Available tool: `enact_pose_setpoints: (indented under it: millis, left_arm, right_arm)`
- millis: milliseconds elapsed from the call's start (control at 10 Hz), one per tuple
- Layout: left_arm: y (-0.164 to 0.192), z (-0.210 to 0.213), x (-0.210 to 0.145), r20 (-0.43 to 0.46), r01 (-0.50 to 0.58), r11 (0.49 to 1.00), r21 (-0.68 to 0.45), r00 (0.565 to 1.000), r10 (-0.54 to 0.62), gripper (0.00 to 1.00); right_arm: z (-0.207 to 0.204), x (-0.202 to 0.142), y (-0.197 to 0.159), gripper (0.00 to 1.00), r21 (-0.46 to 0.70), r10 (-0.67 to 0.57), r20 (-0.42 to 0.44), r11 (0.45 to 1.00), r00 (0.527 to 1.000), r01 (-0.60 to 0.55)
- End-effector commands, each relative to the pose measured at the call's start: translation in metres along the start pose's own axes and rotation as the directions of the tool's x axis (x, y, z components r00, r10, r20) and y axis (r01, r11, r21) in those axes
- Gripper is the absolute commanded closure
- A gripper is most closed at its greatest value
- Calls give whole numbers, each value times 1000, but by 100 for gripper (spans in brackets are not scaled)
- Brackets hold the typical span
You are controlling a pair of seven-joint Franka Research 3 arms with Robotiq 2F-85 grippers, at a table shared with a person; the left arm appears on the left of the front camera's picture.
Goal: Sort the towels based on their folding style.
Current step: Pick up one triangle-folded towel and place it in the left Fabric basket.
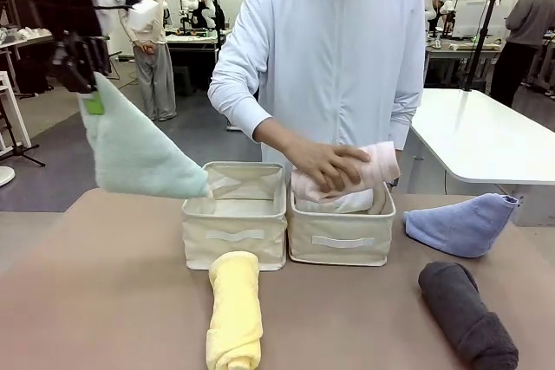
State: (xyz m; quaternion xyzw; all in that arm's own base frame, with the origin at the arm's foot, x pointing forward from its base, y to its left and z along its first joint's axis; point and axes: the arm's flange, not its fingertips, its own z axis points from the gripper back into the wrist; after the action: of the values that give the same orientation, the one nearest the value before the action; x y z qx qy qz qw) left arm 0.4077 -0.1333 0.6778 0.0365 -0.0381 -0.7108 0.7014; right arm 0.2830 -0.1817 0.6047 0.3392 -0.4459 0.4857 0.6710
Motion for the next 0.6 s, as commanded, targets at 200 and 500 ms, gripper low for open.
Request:
enact_pose_setpoints:
  millis: [200, 500]
  left_arm:
    - [43, -14, 61, -7, 134, 989, -60, 991, -135, 85]
    - [71, -38, 92, -24, 147, 986, -76, 989, -149, 85]
  right_arm:
    - [1, 2, -1, 0, 2, 16, 29, 1000, 999, -16]
    - [1, 2, -1, 0, 2, 16, 29, 1000, 999, -16]
